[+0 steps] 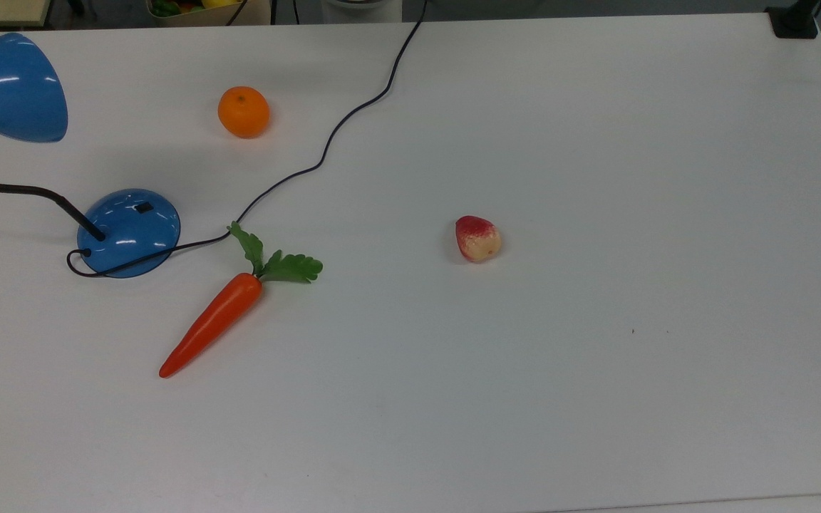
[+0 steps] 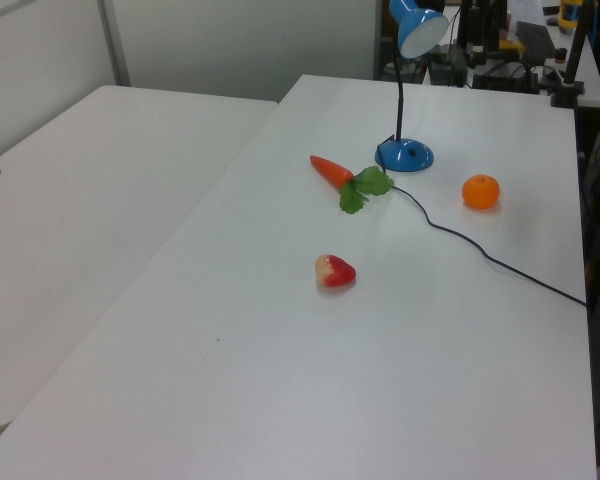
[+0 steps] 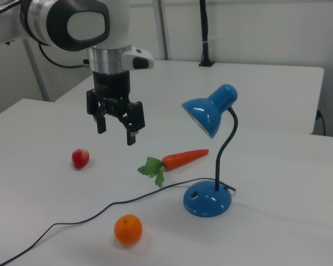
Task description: Turn on desk lamp
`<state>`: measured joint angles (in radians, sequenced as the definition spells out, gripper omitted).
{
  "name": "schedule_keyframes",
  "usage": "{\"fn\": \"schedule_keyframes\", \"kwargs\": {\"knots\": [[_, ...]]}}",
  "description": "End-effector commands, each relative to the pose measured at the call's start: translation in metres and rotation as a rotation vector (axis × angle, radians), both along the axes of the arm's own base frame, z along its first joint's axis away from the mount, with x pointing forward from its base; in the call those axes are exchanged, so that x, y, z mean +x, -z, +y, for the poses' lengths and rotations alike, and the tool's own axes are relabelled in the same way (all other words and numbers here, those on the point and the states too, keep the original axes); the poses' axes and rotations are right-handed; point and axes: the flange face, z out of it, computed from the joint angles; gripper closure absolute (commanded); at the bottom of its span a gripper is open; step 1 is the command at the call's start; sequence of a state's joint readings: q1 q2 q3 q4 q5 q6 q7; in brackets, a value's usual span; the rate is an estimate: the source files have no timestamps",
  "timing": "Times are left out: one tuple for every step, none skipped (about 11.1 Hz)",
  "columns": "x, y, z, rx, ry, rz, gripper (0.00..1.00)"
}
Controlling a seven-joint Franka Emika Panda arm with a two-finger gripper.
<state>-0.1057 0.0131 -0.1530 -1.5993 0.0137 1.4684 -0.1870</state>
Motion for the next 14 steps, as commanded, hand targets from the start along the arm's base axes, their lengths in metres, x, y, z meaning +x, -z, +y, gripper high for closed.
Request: {"fn": "schedule_keyframes", "kwargs": {"knots": [[0.001, -0.016, -0.018, 0.104, 0.011, -0.058, 0.0], [-0.002, -0.025, -0.032, 0.134, 0.035, -0.09, 0.0], [-0.003, -0.029, -0.037, 0.169, 0.045, -0.113, 0.0], [-0.004, -0.027, -0.041, 0.19, -0.004, -0.122, 0.0], [-0.002, -0.023, -0.036, 0.18, -0.062, -0.118, 0.0], [0.004, -0.017, -0.033, 0.16, -0.087, -0.107, 0.0], [0.007, -0.018, -0.038, 0.154, -0.07, -0.131, 0.0], [0.005, -0.021, -0.042, 0.149, -0.056, -0.142, 0.0], [0.0, -0.026, -0.043, 0.15, -0.059, -0.146, 0.0], [-0.002, -0.027, -0.036, 0.142, -0.066, -0.121, 0.0], [-0.006, -0.025, -0.035, 0.143, -0.081, -0.088, 0.0], [-0.009, -0.027, -0.038, 0.142, -0.074, -0.088, 0.0], [-0.008, -0.027, -0.038, 0.135, -0.064, -0.094, 0.1], [-0.005, -0.024, -0.04, 0.133, -0.035, -0.099, 0.27]]}}
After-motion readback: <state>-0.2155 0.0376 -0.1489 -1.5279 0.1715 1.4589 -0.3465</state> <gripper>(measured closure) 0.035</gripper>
